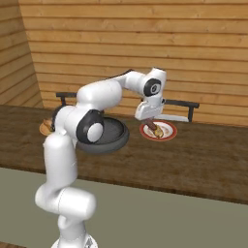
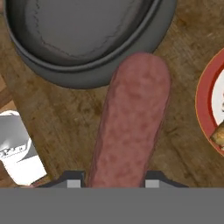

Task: Place one bun and one sausage from the bowl on each plate.

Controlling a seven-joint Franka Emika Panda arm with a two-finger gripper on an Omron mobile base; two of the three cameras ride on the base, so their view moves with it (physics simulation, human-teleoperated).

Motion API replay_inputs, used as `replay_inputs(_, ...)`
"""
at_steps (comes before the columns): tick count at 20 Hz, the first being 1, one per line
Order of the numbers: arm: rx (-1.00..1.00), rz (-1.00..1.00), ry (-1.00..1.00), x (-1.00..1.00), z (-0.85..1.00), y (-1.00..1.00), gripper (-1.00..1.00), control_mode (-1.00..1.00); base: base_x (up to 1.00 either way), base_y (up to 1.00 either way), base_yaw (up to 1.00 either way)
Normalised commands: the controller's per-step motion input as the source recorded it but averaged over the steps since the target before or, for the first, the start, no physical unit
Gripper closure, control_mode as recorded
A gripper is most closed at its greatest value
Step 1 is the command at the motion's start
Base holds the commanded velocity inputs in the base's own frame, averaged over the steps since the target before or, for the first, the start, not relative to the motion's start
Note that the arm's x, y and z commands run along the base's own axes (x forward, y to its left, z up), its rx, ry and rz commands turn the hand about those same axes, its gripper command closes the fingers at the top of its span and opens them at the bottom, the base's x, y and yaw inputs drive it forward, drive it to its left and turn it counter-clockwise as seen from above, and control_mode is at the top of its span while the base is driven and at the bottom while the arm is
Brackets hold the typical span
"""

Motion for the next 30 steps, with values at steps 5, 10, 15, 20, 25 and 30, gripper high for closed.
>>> replay_inputs(5, 0.01, 0.17, 0.02, 0.47, -0.67, 0.0, 1.0, -1.0, 0.0, 0.0, 0.0)
replay_inputs(10, 0.0, 0.08, -0.01, 0.4, -0.19, 0.0, 1.0, -1.0, 0.0, 0.0, 0.0)
replay_inputs(15, 0.02, 0.0, -0.14, 0.16, 0.0, -0.08, 1.0, -1.0, 0.0, 0.0, 0.0)
replay_inputs(20, 0.02, -0.07, -0.35, 0.08, 0.0, 0.05, 1.0, -1.0, 0.0, 0.0, 0.0)
replay_inputs(25, -0.01, -0.06, -0.17, 0.07, -0.06, 0.12, 1.0, -1.0, 0.0, 0.0, 0.0)
replay_inputs(30, -0.01, -0.1, 0.0, 0.41, -0.09, 0.13, 1.0, -1.0, 0.0, 0.0, 0.0)
